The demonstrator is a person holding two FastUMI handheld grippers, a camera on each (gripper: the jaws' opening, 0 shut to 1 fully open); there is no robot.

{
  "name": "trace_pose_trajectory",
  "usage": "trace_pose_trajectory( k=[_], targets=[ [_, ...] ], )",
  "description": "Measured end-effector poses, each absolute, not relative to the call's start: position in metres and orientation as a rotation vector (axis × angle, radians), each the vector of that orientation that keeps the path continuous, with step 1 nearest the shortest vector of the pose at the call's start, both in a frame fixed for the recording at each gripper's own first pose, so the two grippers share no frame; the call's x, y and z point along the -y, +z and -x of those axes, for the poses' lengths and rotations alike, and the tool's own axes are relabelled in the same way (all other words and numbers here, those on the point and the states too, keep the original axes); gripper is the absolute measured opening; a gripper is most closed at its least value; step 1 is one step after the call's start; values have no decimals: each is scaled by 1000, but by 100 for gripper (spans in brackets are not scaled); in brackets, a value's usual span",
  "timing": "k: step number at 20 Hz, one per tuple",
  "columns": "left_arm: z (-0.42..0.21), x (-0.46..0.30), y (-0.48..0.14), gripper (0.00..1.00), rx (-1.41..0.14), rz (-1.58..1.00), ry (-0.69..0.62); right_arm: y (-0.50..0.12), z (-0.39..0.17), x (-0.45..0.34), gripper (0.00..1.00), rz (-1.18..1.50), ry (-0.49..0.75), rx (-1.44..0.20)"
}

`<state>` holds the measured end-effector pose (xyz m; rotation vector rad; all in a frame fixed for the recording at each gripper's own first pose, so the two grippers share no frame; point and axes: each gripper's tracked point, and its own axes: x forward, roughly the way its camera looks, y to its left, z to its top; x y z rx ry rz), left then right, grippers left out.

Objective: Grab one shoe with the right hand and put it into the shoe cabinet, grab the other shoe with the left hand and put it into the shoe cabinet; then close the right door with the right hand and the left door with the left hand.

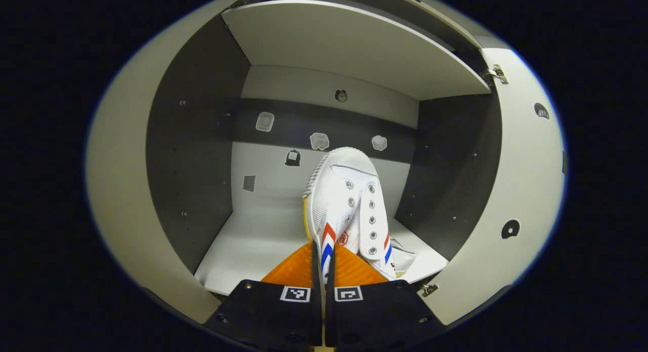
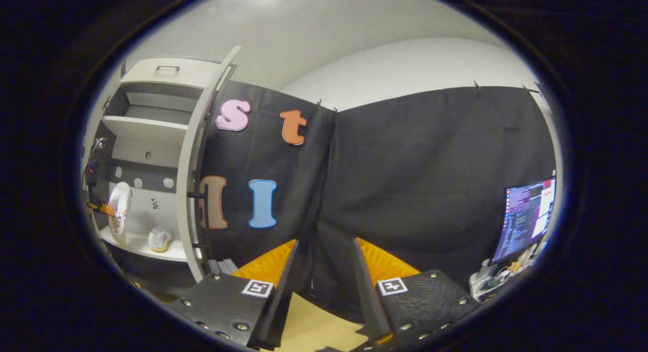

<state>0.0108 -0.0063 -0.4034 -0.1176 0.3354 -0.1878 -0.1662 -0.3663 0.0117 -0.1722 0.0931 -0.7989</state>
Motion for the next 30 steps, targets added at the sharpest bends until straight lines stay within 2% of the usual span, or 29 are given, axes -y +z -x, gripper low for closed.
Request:
trace_pose_trajectory(
  k=[10,17,20,21,22,25,26,30],
  targets=[
    [-13,11,-410,3,-454,67,-155,10,200,377,59,255,-919,-138],
    [-8,0,-431,4,-547,-10,-105,6,185,375,61,251,-912,-140],
    [-18,-4,-416,18,-483,-78,-93,9,172,369,61,259,-880,-133],
    [-11,-5,-407,27,-470,-72,-97,12,168,367,60,260,-867,-125],
    [-8,-5,-400,46,-458,-57,-94,13,164,363,60,260,-853,-119],
    [13,1,-370,67,-387,2,-103,13,147,356,61,261,-804,-115],
    [20,4,-355,79,-352,-2,-117,12,142,353,60,256,-784,-112],
    [68,26,-293,89,-201,-34,-196,24,112,337,60,225,-699,-72]
  ],
)
